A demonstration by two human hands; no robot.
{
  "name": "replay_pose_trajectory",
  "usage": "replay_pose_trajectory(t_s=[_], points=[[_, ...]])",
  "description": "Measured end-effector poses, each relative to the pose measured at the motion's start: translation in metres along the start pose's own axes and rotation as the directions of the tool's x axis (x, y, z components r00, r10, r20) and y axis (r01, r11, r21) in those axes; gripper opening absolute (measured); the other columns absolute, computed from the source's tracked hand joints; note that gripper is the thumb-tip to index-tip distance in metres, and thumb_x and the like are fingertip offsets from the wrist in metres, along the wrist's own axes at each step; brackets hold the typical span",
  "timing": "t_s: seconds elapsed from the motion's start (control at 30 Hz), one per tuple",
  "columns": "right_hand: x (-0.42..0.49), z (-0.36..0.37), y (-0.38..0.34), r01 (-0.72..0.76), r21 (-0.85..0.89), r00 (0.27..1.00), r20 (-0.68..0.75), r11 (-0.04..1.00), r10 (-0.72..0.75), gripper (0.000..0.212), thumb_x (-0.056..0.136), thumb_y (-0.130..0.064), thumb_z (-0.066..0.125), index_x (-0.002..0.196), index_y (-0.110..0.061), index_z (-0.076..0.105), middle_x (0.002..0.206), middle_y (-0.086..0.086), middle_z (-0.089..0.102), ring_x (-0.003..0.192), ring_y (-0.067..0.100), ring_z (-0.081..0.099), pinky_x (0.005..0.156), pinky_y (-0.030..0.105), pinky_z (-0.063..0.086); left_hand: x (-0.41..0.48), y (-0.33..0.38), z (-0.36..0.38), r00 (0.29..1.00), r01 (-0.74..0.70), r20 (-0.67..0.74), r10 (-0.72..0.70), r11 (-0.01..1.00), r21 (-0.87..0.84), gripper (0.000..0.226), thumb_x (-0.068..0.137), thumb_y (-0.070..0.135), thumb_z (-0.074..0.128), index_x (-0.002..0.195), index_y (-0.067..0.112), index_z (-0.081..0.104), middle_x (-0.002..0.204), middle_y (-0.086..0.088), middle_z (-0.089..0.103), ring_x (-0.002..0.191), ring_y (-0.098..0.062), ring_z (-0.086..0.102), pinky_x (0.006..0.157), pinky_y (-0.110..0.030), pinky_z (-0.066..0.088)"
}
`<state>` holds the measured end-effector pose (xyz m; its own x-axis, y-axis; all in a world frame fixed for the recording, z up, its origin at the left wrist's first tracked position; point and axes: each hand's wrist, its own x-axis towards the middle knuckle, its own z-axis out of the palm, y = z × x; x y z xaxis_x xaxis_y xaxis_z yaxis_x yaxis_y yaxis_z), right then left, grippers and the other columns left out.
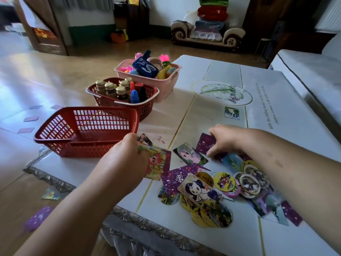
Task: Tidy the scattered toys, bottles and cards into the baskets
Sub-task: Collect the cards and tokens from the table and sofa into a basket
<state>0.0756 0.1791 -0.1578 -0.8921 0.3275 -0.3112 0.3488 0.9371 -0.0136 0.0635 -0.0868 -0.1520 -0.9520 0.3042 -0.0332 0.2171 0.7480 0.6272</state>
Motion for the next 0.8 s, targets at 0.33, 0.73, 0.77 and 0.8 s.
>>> replay_pose_trajectory(t_s=[0.33, 0.73, 0.77, 0.8], points=[[-0.11, 0.031, -0.019, 0.32, 0.471, 0.94, -0.049, 0.822, -0.337, 0.016, 0.09, -0.04, 0.064, 0.101, -0.028, 0.062, 0.089, -0.009, 0.07, 0.081, 0.002, 0.065, 0.076, 0.029, 0.054, 0.005, 0.0, 0.004, 1.0, -0.015, 0.006, 0.015, 1.0, -0.001, 0.012, 0.094, 0.016, 0.046, 0.104, 0.016, 0.052, 0.092, -0.003, 0.061, 0.075, -0.02, 0.06, 0.065, -0.036, 0.05], [-0.152, 0.042, 0.061, 0.181, 0.345, 0.977, 0.045, 0.921, -0.208, 0.013, 0.089, -0.044, 0.061, 0.095, -0.034, 0.056, 0.086, -0.015, 0.064, 0.079, -0.003, 0.061, 0.062, 0.014, 0.047, -0.003, 0.022, 0.029, 0.991, -0.061, 0.117, 0.069, 0.995, -0.075, 0.007, 0.093, 0.01, 0.049, 0.095, 0.009, 0.055, 0.084, -0.009, 0.065, 0.072, -0.028, 0.065, 0.059, -0.04, 0.054], [-0.152, 0.04, 0.062, 0.16, 0.37, 0.982, 0.038, 0.915, -0.187, 0.012, 0.089, -0.042, 0.063, 0.093, -0.033, 0.057, 0.083, -0.012, 0.064, 0.074, 0.002, 0.064, 0.055, 0.017, 0.05, -0.003, 0.022, 0.031, 0.989, -0.058, 0.13, 0.069, 0.994, -0.092, 0.007, 0.093, 0.01, 0.049, 0.095, 0.008, 0.056, 0.083, -0.01, 0.066, 0.073, -0.03, 0.066, 0.063, -0.044, 0.057], [-0.151, 0.038, 0.061, 0.131, 0.401, 0.989, 0.017, 0.907, -0.15, 0.014, 0.088, -0.042, 0.064, 0.092, -0.03, 0.058, 0.081, -0.008, 0.064, 0.07, 0.009, 0.065, 0.05, 0.022, 0.053, -0.003, 0.022, 0.032, 0.989, -0.051, 0.133, 0.065, 0.993, -0.103, 0.008, 0.092, 0.011, 0.05, 0.093, 0.008, 0.057, 0.084, -0.01, 0.067, 0.074, -0.031, 0.067, 0.066, -0.049, 0.059]])
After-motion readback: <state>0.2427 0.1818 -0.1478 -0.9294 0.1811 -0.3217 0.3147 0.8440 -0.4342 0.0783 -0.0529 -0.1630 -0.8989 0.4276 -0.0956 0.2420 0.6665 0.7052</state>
